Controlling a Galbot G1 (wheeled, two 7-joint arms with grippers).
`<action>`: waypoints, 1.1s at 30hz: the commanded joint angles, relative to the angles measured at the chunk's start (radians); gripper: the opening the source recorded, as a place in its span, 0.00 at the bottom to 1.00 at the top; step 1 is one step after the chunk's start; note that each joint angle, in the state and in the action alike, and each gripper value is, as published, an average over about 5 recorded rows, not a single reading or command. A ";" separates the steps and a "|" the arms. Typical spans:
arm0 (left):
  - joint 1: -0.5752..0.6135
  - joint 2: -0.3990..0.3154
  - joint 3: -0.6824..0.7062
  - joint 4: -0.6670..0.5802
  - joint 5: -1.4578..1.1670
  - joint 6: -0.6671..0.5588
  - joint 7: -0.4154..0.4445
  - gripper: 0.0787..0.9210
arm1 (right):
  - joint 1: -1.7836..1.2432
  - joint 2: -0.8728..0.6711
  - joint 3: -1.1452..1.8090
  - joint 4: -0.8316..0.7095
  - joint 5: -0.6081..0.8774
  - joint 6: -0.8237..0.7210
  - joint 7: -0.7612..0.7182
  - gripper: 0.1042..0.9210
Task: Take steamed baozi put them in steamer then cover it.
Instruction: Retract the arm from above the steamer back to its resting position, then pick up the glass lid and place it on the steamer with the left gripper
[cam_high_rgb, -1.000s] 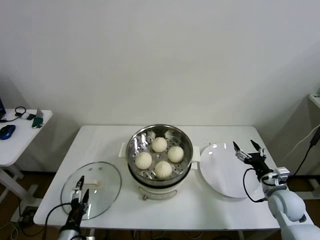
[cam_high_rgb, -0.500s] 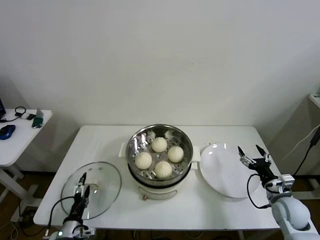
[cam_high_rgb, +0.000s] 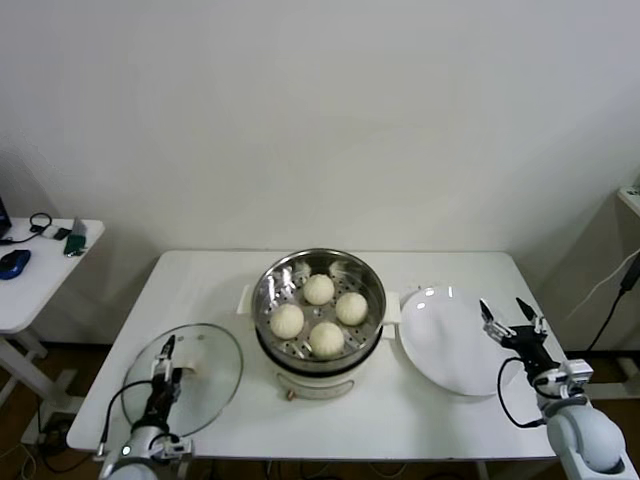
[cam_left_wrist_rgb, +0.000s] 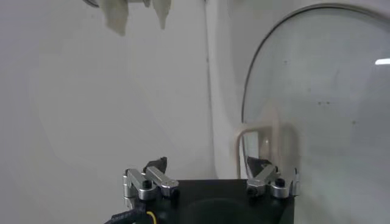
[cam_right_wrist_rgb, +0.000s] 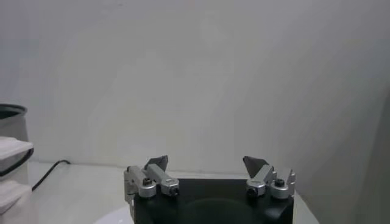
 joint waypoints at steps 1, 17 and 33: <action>-0.031 0.002 0.003 0.034 -0.013 -0.002 -0.006 0.88 | -0.013 0.013 0.009 0.004 -0.024 0.007 -0.007 0.88; -0.021 -0.001 0.010 0.030 -0.035 -0.013 -0.006 0.50 | -0.010 0.036 0.012 -0.006 -0.050 0.018 -0.020 0.88; 0.093 0.028 0.022 -0.209 -0.095 0.088 -0.040 0.08 | 0.012 0.041 0.005 -0.038 -0.070 0.033 -0.026 0.88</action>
